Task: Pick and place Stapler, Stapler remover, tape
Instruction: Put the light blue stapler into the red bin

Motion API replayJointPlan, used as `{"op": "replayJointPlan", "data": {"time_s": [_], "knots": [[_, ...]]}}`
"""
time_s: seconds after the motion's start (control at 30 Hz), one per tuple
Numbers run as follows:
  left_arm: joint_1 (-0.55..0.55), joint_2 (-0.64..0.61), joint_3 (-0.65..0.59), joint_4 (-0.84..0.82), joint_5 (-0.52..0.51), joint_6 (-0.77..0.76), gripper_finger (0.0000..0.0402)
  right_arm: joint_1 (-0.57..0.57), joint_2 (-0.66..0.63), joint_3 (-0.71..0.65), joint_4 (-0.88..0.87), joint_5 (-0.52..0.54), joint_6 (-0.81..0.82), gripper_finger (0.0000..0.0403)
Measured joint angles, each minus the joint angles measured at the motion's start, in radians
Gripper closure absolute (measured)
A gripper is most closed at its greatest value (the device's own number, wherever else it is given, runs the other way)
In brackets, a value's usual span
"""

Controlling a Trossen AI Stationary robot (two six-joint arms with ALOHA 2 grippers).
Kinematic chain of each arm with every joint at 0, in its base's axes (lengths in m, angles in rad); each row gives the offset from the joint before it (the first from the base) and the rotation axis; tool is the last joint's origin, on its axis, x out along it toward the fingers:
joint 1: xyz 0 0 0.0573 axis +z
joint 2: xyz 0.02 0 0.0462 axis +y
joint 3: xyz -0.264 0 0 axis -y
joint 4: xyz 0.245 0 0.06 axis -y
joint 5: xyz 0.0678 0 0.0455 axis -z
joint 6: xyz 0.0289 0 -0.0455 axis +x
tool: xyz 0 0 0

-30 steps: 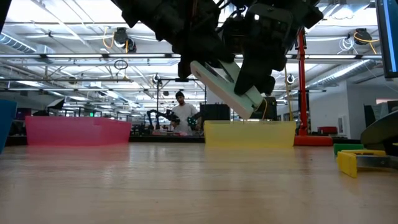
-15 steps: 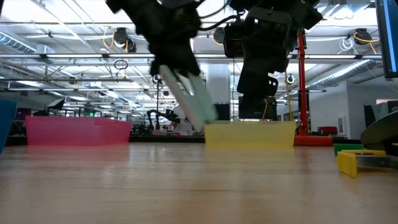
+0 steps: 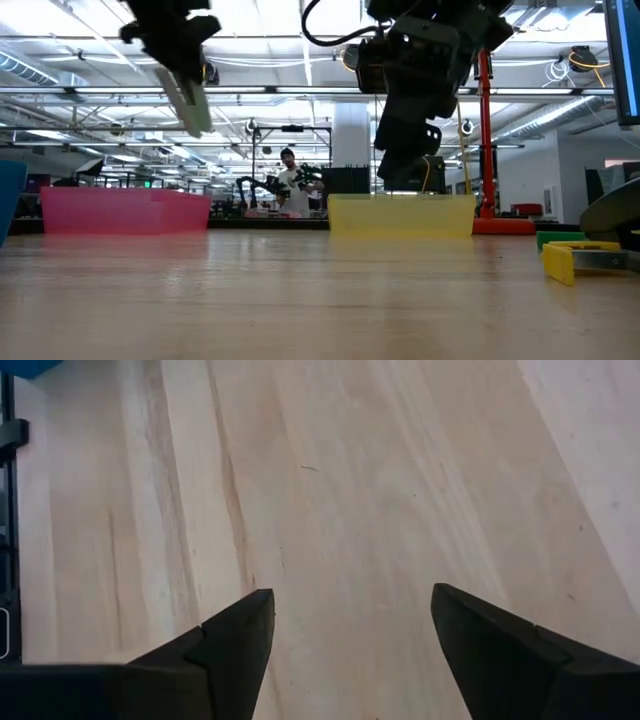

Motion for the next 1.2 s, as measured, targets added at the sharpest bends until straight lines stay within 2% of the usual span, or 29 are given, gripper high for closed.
{"op": "replayJointPlan", "data": {"time_s": [0.17, 0.3, 0.47, 0.67, 0.8, 0.93, 1.2], "knots": [[0.061, -0.112, -0.147, -0.001, -0.132, -0.107, 0.0275, -0.006, 0.0, 0.0, 0.004, 0.0, -0.001, 0.0143], [0.134, -0.167, -0.289, 0.029, -0.17, -0.152, 0.0275, -0.011, 0.0, 0.0, 0.009, 0.0, -0.001, 0.0144], [0.238, -0.198, -0.466, 0.234, -0.241, -0.193, 0.0275, -0.018, 0.0, 0.0, 0.019, 0.0, -0.001, 0.0143], [0.39, -0.197, -0.674, 0.711, -0.209, 0.004, 0.0275, -0.025, 0.0, 0.0, 0.026, -0.001, 0.002, 0.0146], [0.492, -0.198, -0.77, 0.921, -0.198, 0.06, 0.0275, -0.026, 0.0, 0.0, 0.025, -0.002, 0.033, 0.0146], [0.575, -0.197, -0.808, 1.018, -0.097, 0.131, 0.0275, -0.026, 0.0, 0.0, 0.026, -0.001, 0.043, 0.0147], [0.653, -0.149, -0.815, 1.043, -0.023, 0.163, 0.0275, -0.059, 0.0, 0.0, 0.026, 0.0, 0.044, 0.0149]]}}
